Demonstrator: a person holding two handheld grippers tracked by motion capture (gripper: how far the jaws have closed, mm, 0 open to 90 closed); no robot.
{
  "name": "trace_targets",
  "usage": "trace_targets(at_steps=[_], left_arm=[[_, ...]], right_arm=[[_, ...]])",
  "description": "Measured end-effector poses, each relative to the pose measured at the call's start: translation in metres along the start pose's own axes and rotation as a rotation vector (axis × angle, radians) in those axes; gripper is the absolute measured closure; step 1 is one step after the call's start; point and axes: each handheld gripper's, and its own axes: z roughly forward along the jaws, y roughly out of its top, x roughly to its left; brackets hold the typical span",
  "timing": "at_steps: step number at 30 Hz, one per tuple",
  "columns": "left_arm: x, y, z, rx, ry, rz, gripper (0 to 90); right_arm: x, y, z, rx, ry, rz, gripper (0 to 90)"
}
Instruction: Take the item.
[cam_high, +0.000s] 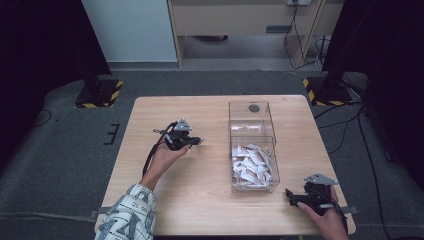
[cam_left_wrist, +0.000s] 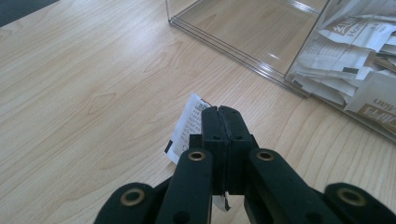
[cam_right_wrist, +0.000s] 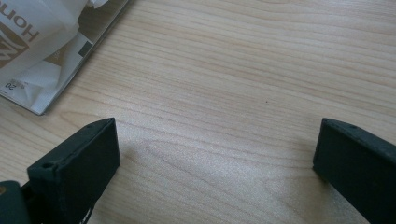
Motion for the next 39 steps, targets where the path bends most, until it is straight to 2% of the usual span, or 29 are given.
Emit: trace_targets(at_steps=[8,17,30,39], left_arm=[[0.003,-0.007,0.002,0.007,0.009,-0.011,89.1],[0.014,-0.02,0.004,0.019,0.041,-0.035,88.9],[0.012,-0.02,0.012,0.032,0.064,-0.029,87.8],[0.011,-0.021,0.014,0.054,0.061,-0.028,85.4]], right_arm=[[0.0,0.0,0.0,0.0,0.0,0.0,0.8],[0.0,0.0,0.0,0.0,0.0,0.0,0.8],[0.0,0.0,0.0,0.0,0.0,0.0,0.9],[0.0,0.0,0.0,0.0,0.0,0.0,0.9]])
